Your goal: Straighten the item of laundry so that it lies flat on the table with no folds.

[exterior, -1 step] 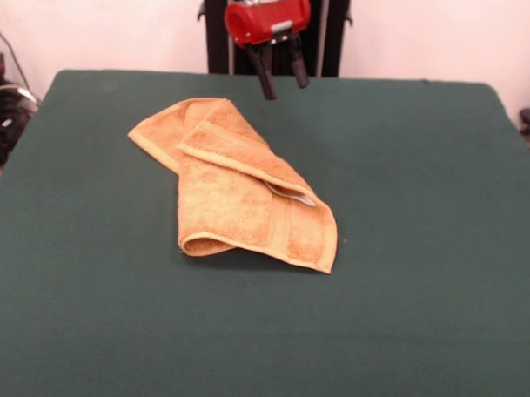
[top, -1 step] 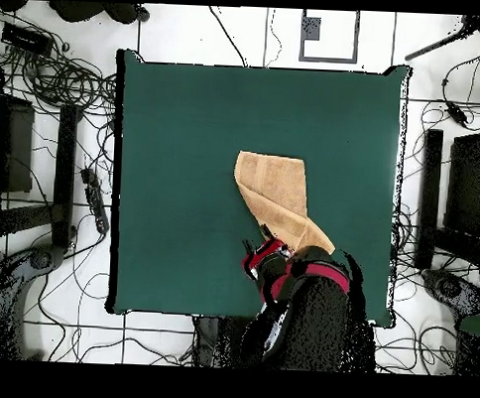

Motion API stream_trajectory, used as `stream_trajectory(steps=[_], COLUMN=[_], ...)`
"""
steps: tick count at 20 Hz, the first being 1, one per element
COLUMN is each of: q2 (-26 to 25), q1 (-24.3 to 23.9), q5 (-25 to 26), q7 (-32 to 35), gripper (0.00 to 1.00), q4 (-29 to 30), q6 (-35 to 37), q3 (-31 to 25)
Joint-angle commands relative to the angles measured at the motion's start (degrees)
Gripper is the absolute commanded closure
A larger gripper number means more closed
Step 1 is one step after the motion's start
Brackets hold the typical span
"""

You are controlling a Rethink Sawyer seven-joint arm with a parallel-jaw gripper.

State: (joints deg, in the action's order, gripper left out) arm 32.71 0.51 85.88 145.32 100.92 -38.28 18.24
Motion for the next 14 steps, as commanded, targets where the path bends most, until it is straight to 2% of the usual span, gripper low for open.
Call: stream_trajectory(steps=[1, 5, 6, 14], q2=[-0.63, -0.19, -0.61, -0.37], q1=[-0.15, 0.13, -0.59, -0.81], q5=[-1.52, 0.02, -0.79, -1.43], q7=[5.87, 8.19, 6.59, 6.09], gripper=[0.0, 0.0, 0.0, 0.0], q4=[-3.13, -3.94, -3.57, -3.48], q6=[2.14, 1.8, 1.43, 1.24], q3=[-6.81, -6.58, -6.75, -6.8])
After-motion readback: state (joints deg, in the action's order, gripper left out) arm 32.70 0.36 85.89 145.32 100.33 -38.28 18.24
